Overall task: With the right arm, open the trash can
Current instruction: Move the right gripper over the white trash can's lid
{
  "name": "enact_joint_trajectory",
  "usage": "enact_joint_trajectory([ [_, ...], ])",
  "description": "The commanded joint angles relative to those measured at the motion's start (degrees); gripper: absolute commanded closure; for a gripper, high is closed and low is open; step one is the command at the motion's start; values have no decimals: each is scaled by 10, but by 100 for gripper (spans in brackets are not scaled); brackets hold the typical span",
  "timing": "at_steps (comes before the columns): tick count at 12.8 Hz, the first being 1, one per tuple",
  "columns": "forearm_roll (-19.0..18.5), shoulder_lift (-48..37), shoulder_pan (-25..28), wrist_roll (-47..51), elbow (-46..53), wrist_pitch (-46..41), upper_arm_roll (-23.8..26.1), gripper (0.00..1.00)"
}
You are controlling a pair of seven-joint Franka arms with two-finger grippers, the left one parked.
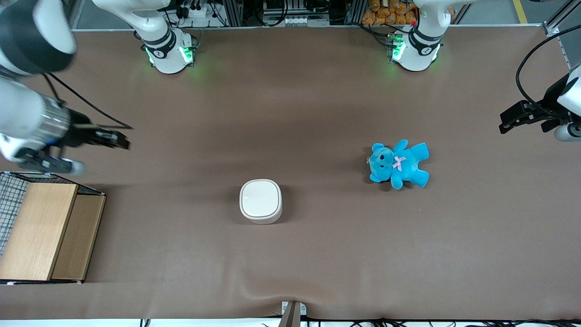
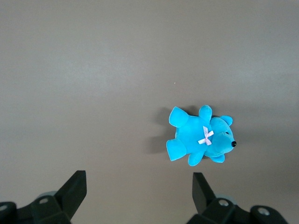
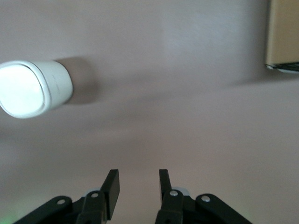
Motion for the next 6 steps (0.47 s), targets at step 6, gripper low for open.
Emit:
enact_joint_trajectory([
  [6, 8, 141, 76, 111, 131, 40, -2, 83],
])
